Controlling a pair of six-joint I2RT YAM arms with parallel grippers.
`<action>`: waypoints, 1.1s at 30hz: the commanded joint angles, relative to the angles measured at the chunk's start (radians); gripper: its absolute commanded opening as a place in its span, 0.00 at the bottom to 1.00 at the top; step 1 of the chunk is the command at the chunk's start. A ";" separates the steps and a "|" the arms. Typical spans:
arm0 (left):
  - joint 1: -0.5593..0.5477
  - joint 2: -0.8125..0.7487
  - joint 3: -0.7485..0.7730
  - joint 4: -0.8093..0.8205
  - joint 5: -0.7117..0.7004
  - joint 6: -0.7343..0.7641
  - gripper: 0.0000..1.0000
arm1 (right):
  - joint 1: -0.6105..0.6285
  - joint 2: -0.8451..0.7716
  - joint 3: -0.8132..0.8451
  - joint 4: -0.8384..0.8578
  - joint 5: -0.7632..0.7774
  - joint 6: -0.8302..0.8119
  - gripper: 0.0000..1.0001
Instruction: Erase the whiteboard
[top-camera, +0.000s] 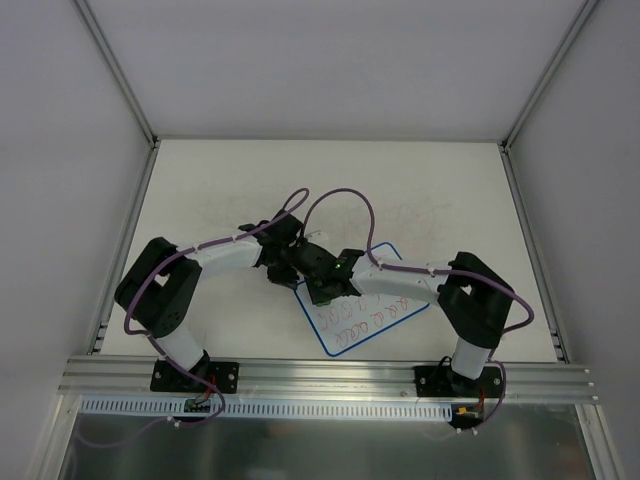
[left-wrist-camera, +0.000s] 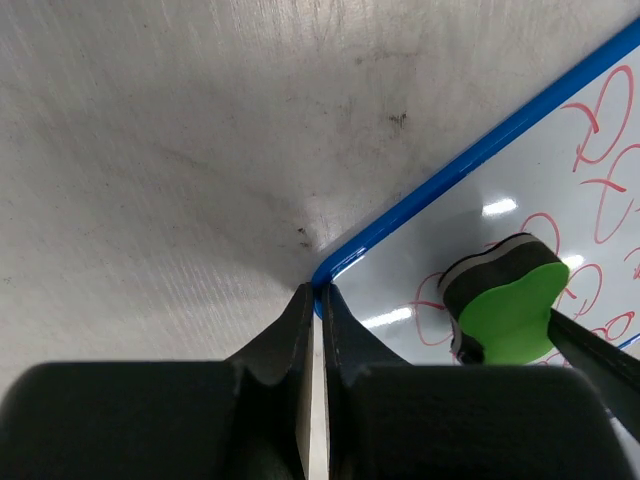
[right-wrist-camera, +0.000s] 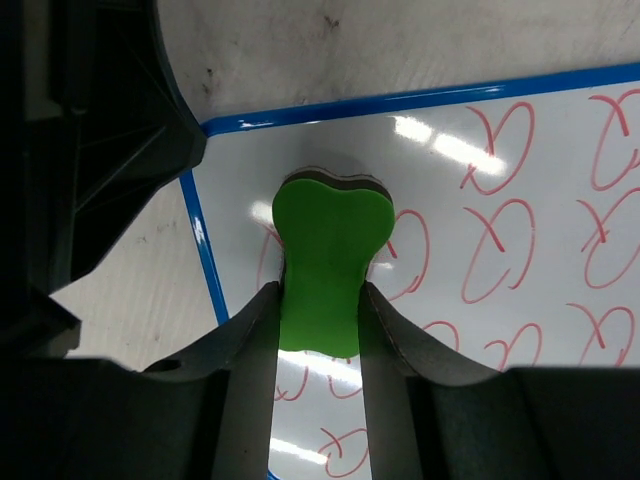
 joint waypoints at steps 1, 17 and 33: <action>-0.019 0.065 -0.059 -0.041 -0.060 -0.001 0.00 | 0.038 0.028 0.066 0.004 0.020 0.035 0.00; -0.019 0.070 -0.061 -0.033 -0.052 -0.002 0.00 | 0.040 0.048 0.053 -0.026 0.071 0.375 0.00; -0.001 0.067 -0.085 -0.035 -0.060 -0.010 0.00 | -0.012 0.168 0.135 -0.350 0.086 0.486 0.00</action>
